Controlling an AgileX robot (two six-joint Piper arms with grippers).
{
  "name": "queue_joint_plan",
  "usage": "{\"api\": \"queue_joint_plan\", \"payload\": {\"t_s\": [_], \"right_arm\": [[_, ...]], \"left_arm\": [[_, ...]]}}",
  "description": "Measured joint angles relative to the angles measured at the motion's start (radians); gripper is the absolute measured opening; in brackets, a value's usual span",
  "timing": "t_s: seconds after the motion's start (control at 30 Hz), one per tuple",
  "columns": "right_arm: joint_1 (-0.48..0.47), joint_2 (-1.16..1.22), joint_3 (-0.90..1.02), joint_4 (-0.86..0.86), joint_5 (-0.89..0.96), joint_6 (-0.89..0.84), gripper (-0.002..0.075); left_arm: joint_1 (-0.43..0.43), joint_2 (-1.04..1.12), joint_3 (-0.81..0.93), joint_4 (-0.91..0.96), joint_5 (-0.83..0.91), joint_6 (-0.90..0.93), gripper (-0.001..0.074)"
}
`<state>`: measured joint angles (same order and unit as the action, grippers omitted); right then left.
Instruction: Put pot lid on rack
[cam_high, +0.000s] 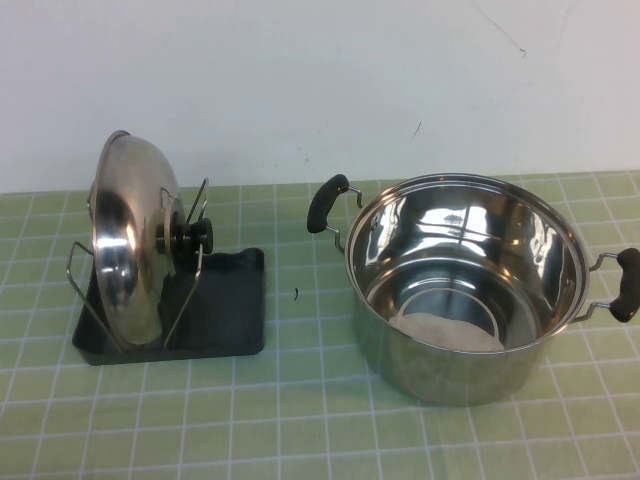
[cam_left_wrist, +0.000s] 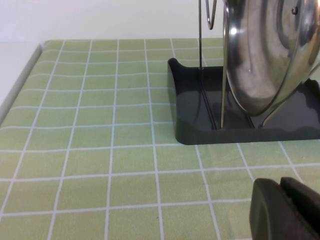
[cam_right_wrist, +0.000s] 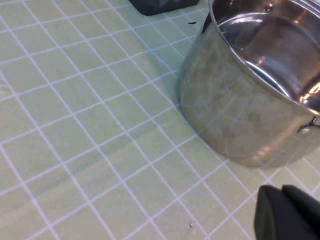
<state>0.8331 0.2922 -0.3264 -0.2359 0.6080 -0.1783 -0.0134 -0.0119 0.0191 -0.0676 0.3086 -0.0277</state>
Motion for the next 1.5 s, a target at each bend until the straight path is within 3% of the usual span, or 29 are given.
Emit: {"api": "queue_joint_plan", "payload": {"t_s": [0.2,0.43,0.7,0.9,1.1,1.5], "right_arm": [[-0.092,-0.044,0.063,0.033,-0.062,-0.030,-0.0001],[-0.373,-0.181,0.217,0.120,-0.277,-0.030,-0.0001],[-0.685,-0.281,0.345,0.124,-0.299,-0.059,-0.0001],[-0.841,-0.303,0.354,0.124,-0.293,-0.068,-0.0001],[-0.905,-0.304,0.354,0.124,-0.293,-0.072,-0.0001],[-0.907,-0.306,0.354,0.124,-0.283,-0.072,-0.0001]], "left_arm": [[0.000,0.000,0.000,0.000,0.000,0.002,-0.0001],[0.000,0.000,0.000,0.000,0.000,0.002,-0.0001],[0.000,0.000,0.000,0.000,0.000,0.002,-0.0001],[0.000,0.000,0.000,0.000,0.000,0.002,-0.0001],[0.000,0.000,0.000,0.000,0.000,0.007,-0.0001],[0.000,0.000,0.000,0.000,0.000,0.007,-0.0001]]}}
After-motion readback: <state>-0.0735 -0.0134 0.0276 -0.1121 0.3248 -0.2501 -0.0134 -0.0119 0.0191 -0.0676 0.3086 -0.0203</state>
